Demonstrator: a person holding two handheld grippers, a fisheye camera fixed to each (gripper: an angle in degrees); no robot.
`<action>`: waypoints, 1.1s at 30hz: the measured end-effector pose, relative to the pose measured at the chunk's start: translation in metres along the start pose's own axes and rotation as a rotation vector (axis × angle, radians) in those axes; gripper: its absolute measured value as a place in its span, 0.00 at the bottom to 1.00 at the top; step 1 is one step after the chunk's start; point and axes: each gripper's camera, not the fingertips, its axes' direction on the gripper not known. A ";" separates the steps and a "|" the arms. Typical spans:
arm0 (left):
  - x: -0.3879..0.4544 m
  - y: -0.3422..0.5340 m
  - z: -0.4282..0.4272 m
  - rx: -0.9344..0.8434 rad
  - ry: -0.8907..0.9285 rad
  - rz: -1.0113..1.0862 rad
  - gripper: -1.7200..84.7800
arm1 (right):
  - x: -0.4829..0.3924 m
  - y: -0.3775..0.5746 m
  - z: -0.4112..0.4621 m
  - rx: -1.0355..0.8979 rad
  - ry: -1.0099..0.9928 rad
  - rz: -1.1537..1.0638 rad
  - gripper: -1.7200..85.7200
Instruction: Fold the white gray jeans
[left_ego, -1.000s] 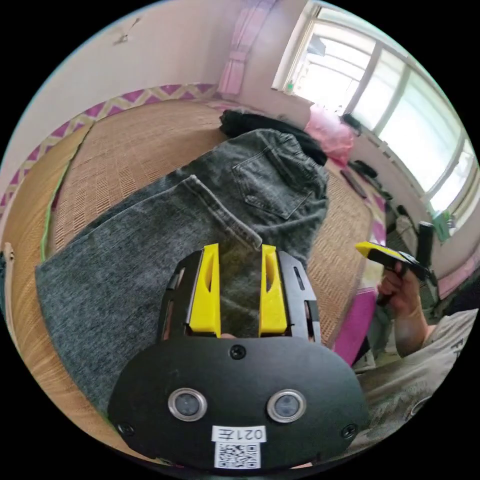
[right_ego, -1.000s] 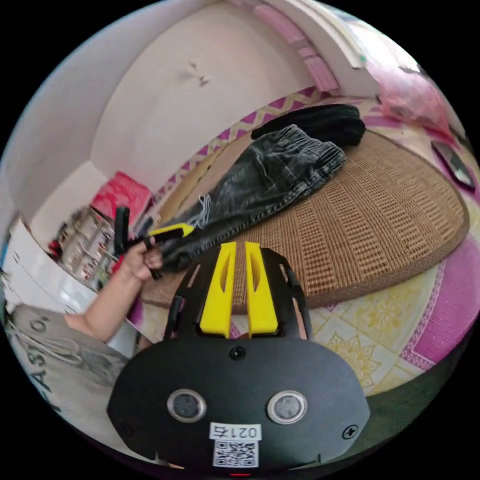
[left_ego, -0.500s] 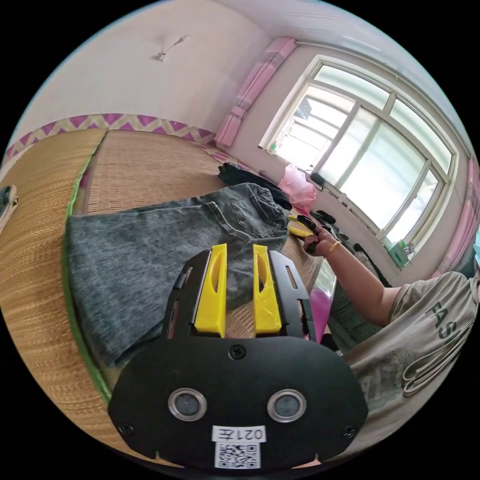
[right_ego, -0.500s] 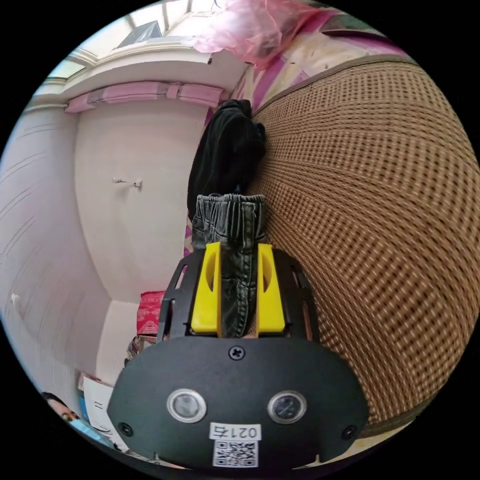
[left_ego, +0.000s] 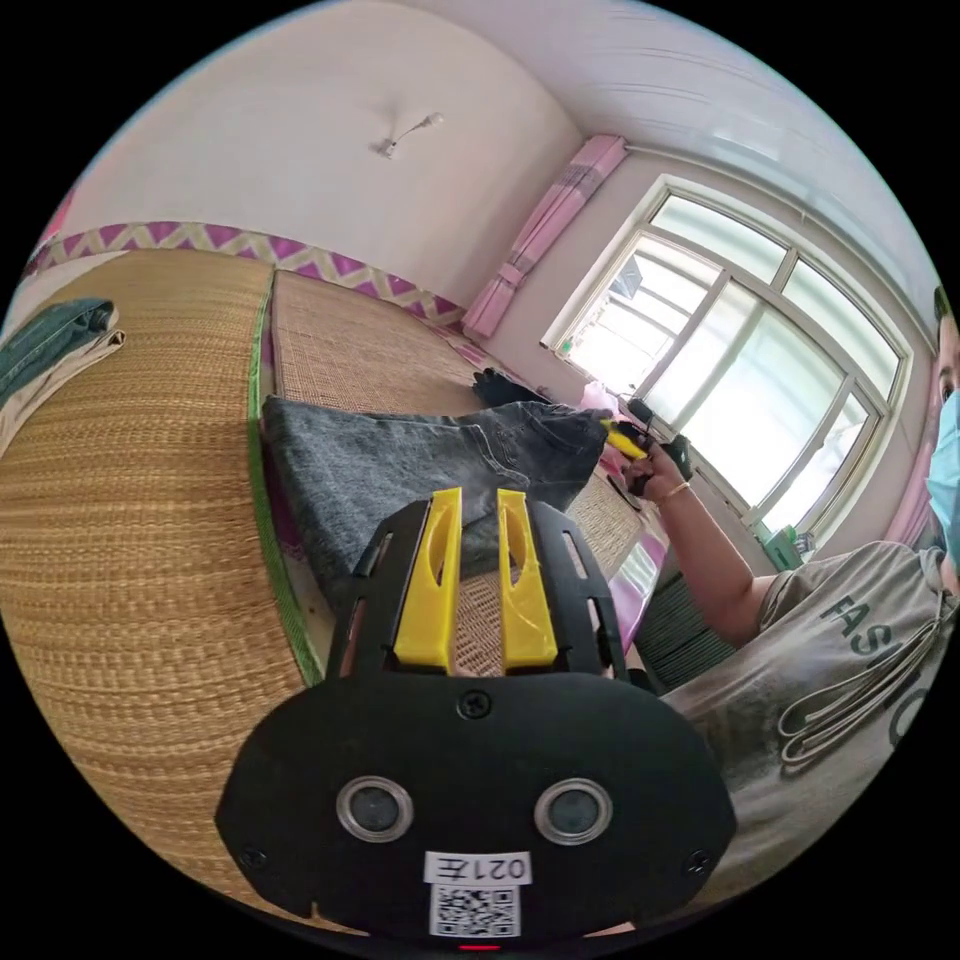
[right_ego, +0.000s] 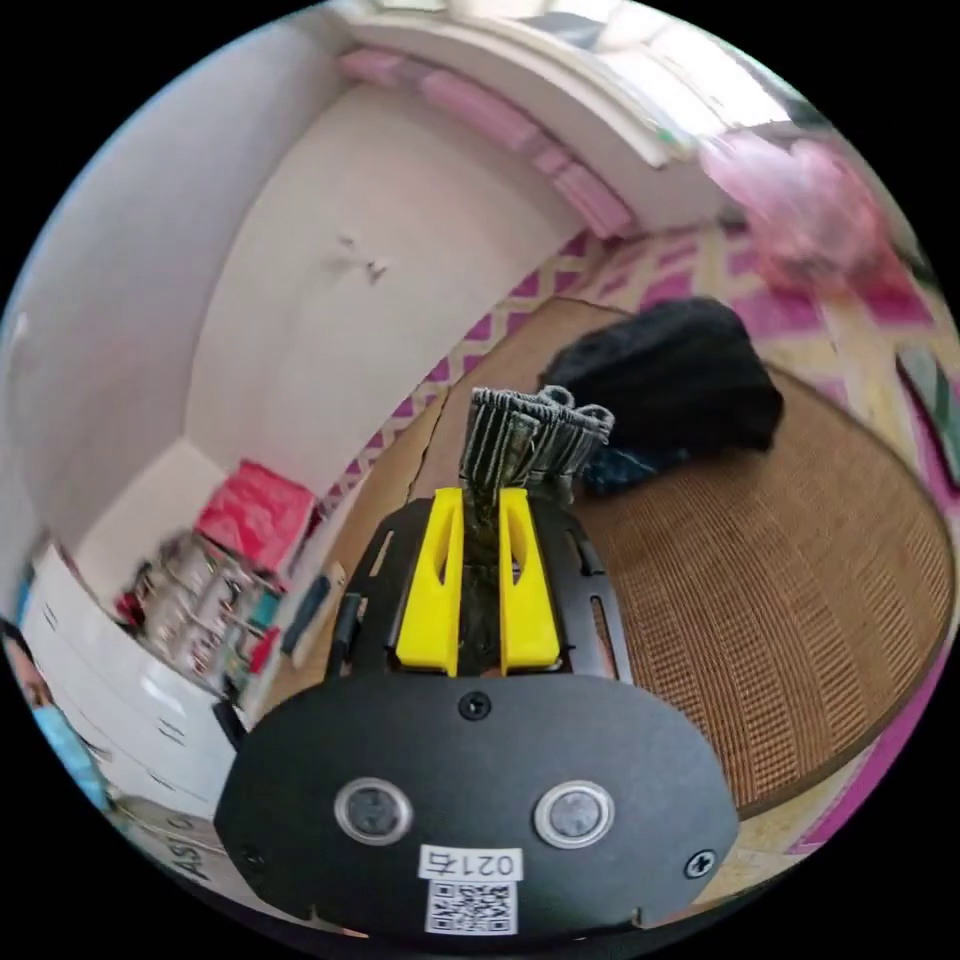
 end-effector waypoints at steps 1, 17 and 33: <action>-0.004 0.008 -0.008 0.013 0.008 -0.005 0.09 | -0.078 0.001 0.009 -0.012 0.057 -0.161 0.09; -0.056 0.133 -0.106 0.072 -0.067 -0.086 0.08 | -0.576 0.378 0.300 -0.247 0.480 -1.361 0.09; -0.065 0.116 -0.021 0.089 0.037 -0.048 0.08 | -0.601 0.403 0.342 -0.377 0.306 -1.314 0.10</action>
